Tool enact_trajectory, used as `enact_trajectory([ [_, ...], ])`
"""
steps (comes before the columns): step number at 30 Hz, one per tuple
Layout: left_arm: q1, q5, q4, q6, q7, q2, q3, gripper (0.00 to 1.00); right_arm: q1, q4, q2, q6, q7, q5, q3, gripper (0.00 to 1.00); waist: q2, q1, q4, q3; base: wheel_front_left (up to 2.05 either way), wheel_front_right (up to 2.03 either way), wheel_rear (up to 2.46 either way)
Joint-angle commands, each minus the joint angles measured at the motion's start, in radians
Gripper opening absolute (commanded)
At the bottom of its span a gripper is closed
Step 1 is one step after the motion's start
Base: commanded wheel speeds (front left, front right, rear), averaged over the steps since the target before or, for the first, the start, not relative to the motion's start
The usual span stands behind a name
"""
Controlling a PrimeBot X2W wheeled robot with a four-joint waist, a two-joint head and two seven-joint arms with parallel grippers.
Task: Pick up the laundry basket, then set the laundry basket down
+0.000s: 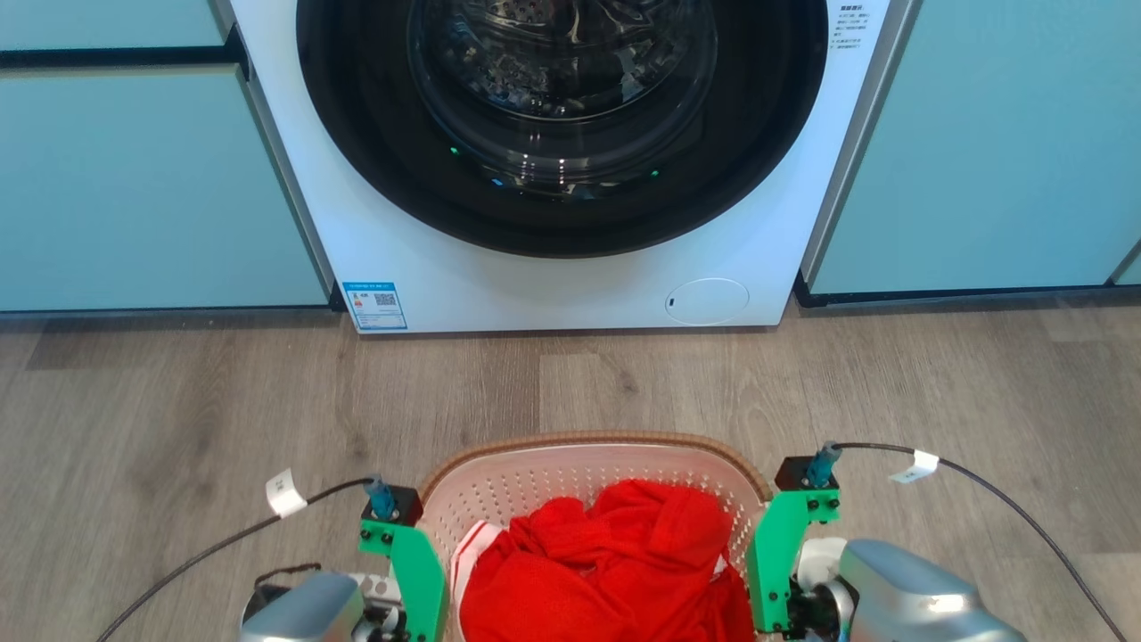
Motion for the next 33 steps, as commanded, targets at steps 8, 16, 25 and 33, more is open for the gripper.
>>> enact_trajectory([
  [8, -0.042, -0.013, -0.013, -0.008, -0.014, 0.006, -0.004, 0.0, -0.047, -0.032, 0.026, 0.016, -0.02, 0.013, 0.034, 0.0, 0.0, 0.0001, -0.006, -0.003, 0.0, 0.0, 0.0],
  [16, -0.049, -0.027, -0.015, -0.008, -0.012, 0.006, -0.01, 0.0, -0.054, -0.028, 0.026, 0.016, -0.026, 0.03, 0.048, 0.0, 0.0, 0.0001, -0.006, 0.002, 0.0, 0.0, 0.0],
  [25, -0.051, -0.037, -0.013, -0.008, -0.01, 0.003, -0.016, 0.0, -0.06, -0.027, 0.022, 0.016, -0.03, 0.047, 0.063, 0.0, 0.0, 0.0001, -0.001, 0.002, 0.0, 0.0, 0.0],
  [33, -0.052, -0.044, -0.01, -0.008, -0.01, 0.002, -0.019, 0.0, -0.063, -0.026, 0.022, 0.016, -0.031, 0.059, 0.076, 0.0, 0.0, 0.0001, 0.001, 0.001, 0.0, 0.0, 0.0],
])
